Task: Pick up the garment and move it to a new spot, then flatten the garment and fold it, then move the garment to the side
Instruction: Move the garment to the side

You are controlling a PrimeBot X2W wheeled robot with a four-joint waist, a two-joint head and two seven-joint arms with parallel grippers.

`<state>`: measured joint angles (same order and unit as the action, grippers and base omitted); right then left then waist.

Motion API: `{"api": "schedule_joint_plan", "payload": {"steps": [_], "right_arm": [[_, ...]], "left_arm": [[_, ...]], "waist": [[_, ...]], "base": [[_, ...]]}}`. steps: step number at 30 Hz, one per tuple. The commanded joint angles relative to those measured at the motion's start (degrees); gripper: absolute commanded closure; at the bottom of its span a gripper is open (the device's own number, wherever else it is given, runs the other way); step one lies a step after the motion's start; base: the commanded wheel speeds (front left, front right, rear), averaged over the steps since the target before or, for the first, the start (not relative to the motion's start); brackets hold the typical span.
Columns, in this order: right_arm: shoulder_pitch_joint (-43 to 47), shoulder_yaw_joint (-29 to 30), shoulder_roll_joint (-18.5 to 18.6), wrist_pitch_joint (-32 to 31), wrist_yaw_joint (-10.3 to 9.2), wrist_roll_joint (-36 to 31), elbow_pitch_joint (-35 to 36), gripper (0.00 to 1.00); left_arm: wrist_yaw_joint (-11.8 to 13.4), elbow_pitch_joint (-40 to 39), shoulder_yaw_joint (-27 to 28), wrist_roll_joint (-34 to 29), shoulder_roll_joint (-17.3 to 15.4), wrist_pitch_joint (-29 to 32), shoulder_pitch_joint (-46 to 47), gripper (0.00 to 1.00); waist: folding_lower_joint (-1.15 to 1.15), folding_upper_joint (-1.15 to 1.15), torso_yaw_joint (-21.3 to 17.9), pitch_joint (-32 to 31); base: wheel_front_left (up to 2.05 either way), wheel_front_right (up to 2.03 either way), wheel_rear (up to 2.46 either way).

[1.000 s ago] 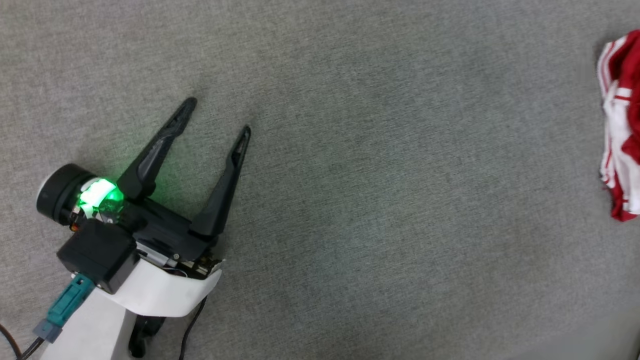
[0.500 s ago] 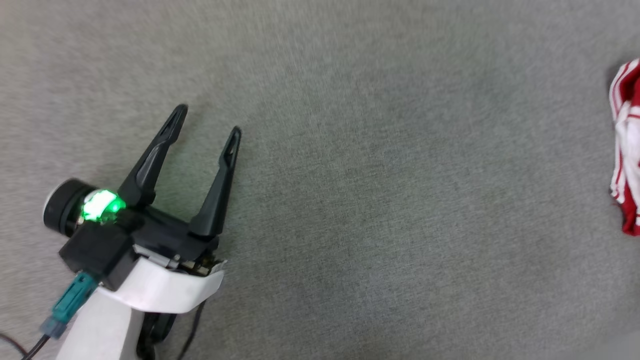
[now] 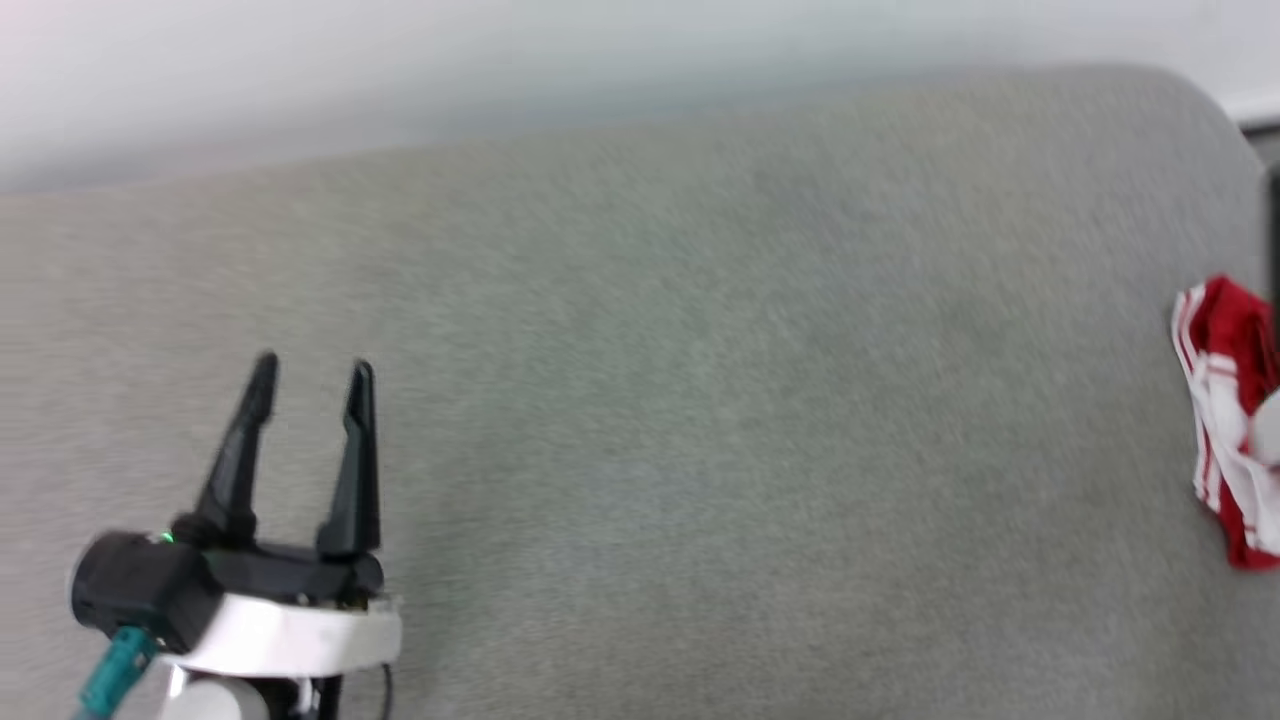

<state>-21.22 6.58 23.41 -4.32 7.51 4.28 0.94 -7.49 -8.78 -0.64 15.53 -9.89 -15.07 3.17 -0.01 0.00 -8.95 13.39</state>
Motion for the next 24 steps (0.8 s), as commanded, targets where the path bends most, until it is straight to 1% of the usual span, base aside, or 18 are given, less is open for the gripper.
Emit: {"api": "schedule_joint_plan", "payload": {"steps": [1,5,9,11,15,21,24], "right_arm": [[3.47,-0.16,-2.12,0.73,-0.05,1.22,2.19,0.0],[9.85,-0.38,-6.8,3.35,-0.04,3.9,6.0,0.0],[14.42,-1.16,-10.86,5.99,-0.05,7.01,5.55,0.0],[16.39,-2.1,-11.96,7.24,-0.04,8.09,4.88,0.0],[19.67,-2.1,-14.49,10.41,-0.04,9.34,2.88,0.0],[23.14,-2.6,-16.57,15.31,-0.04,9.23,-0.5,0.0],[23.91,-3.03,-17.36,16.63,-0.04,8.76,-1.96,0.0]], "left_arm": [[0.1,0.34,0.31,-0.64,1.13,-0.12,-1.68,0.0],[0.08,1.35,0.05,-2.03,2.68,-0.12,-3.98,0.0],[0.07,2.6,-0.2,-2.75,3.57,-0.12,-5.77,0.0],[0.07,3.15,-0.39,-2.93,4.05,-0.12,-6.41,0.0],[0.07,4.52,-1.11,-3.52,4.32,-0.12,-7.17,0.0],[0.06,6.34,-1.79,-3.22,4.48,-0.12,-6.84,0.0],[0.06,7.07,-1.78,-3.54,4.3,-0.12,-6.62,0.0]], "waist": [[0.01,0.0,4.29,-4.68],[0.01,0.0,6.57,-7.18],[0.01,0.0,7.97,-8.68],[0.01,0.0,8.39,-9.1],[0.01,0.0,9.27,-9.41],[0.01,0.0,10.12,-9.58],[0.01,0.0,10.14,-9.63]], "base": [[0.0,0.0,0.0],[0.0,0.0,0.0],[0.0,0.0,0.0],[0.0,0.0,0.0],[0.0,0.0,0.0],[0.0,0.0,0.0],[0.0,0.0,0.0]]}}
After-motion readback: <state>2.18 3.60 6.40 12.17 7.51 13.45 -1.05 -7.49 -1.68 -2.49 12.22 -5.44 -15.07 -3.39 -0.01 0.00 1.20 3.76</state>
